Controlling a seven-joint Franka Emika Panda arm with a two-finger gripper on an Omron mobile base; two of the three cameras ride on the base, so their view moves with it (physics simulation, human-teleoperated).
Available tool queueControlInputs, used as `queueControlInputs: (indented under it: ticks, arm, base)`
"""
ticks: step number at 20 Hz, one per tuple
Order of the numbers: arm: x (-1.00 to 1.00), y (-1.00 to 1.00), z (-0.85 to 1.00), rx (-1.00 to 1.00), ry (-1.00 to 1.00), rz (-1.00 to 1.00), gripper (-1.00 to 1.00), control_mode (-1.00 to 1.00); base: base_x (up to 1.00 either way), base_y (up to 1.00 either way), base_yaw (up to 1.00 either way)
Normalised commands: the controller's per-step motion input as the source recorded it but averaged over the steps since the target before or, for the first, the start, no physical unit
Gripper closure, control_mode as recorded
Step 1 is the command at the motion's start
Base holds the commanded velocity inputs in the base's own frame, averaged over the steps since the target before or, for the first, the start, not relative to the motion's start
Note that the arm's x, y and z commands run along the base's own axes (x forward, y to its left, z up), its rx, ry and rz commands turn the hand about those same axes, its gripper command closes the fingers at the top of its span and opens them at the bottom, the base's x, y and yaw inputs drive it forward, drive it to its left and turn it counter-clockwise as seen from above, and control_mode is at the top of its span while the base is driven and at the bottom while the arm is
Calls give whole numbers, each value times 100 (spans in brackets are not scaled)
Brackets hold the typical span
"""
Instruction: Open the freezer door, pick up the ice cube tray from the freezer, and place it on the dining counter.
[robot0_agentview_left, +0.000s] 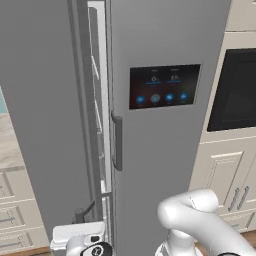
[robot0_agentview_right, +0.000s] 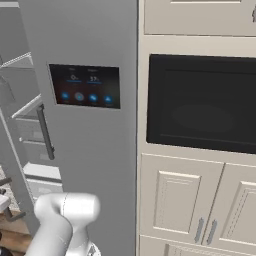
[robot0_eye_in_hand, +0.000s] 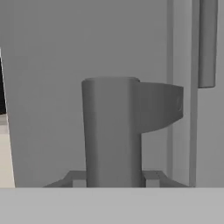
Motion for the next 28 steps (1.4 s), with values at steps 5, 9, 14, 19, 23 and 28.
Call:
queueControlInputs:
  ticks: [5,9,14,19,23,28]
  arm:
    - [-27,34,0,0,0,0,100,-100]
    - [-22,31,0,0,0,0,100,-100]
    - [-10,25,0,0,0,0,100,-100]
    - [-16,25,0,0,0,0,100,-100]
    - [-43,38,0,-1,0,0,100,-100]
    - [-29,33,0,0,0,0,100,-100]
  base:
    - [0,0,0]
    - [0,0,0]
    - [0,0,0]
    - [0,0,0]
    - [0,0,0]
    - [0,0,0]
